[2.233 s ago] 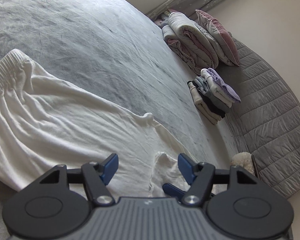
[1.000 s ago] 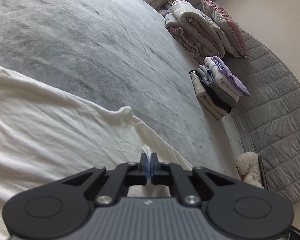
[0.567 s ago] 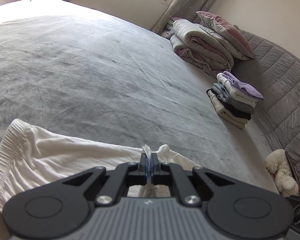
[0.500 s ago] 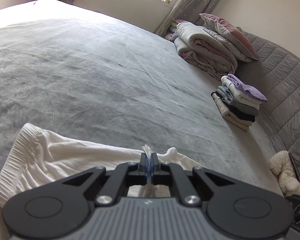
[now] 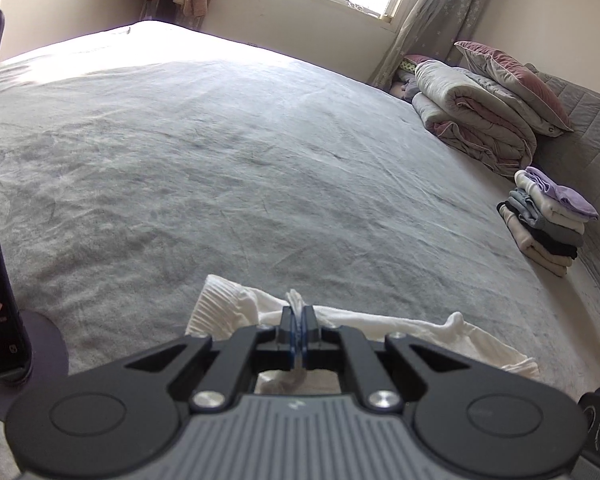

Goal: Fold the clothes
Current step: 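Release the shirt with both grippers and lay the fold flat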

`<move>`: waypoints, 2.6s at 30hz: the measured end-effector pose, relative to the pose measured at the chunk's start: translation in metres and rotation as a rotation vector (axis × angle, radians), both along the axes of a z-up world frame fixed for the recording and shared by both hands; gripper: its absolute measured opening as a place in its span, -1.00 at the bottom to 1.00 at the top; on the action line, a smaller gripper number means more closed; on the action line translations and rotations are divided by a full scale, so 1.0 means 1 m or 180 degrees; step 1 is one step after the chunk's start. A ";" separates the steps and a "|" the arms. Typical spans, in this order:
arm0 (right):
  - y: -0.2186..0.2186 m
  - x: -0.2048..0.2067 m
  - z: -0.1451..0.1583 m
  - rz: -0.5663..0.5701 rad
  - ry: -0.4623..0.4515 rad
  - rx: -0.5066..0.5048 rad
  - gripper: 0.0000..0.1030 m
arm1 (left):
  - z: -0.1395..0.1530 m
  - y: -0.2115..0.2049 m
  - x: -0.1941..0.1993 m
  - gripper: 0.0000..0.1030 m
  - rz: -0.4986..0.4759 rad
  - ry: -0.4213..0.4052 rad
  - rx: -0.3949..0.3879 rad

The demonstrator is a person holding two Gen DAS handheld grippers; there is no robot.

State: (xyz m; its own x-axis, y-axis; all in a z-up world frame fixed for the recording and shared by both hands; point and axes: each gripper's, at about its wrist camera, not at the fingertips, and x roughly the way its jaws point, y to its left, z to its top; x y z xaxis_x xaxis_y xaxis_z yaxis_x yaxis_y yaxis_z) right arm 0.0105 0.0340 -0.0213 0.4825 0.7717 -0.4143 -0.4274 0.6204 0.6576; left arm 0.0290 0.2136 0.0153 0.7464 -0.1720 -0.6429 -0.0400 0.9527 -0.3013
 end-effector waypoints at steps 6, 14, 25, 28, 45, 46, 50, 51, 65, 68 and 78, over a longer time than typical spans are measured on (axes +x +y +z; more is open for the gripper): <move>0.013 0.009 -0.010 -0.0015 0.0113 0.0004 -0.84 | -0.007 0.002 0.004 -0.95 0.0087 0.0085 0.0136; 0.017 0.012 -0.019 0.0027 0.0267 0.0084 -0.67 | -0.005 0.006 -0.001 -0.86 0.0178 0.0052 0.0150; 0.017 0.007 -0.011 0.0174 0.0326 0.0180 -0.09 | 0.012 0.025 -0.018 -0.70 0.0346 -0.0295 -0.0204; 0.011 0.005 -0.008 0.0199 0.0338 0.0244 -0.03 | 0.014 0.024 -0.020 -0.70 0.0305 -0.0353 -0.0250; -0.084 -0.021 0.010 0.0133 0.0092 0.0165 -0.03 | -0.002 -0.017 -0.016 -0.64 -0.0216 -0.0378 -0.0147; -0.093 -0.023 0.014 0.0045 0.0015 0.0095 -0.03 | -0.005 -0.021 -0.016 -0.59 -0.0241 -0.0367 -0.0103; -0.123 -0.038 0.025 -0.0355 -0.0496 -0.0624 -0.02 | -0.014 -0.039 -0.022 -0.18 -0.0351 -0.0413 0.0237; -0.128 -0.043 0.026 -0.0442 -0.0628 -0.0837 -0.02 | -0.016 -0.043 -0.024 -0.18 -0.0387 -0.0423 0.0333; -0.174 -0.047 0.007 -0.0548 -0.1217 -0.1581 -0.02 | -0.035 -0.025 -0.069 -0.18 -0.0541 -0.0399 0.1065; -0.171 -0.028 0.001 -0.0432 -0.1126 -0.1671 -0.02 | -0.046 -0.015 -0.074 -0.19 -0.0537 -0.0437 0.1034; -0.191 0.004 0.008 -0.0576 -0.0962 -0.1674 -0.30 | -0.033 -0.040 -0.082 -0.16 -0.0537 -0.0482 0.1099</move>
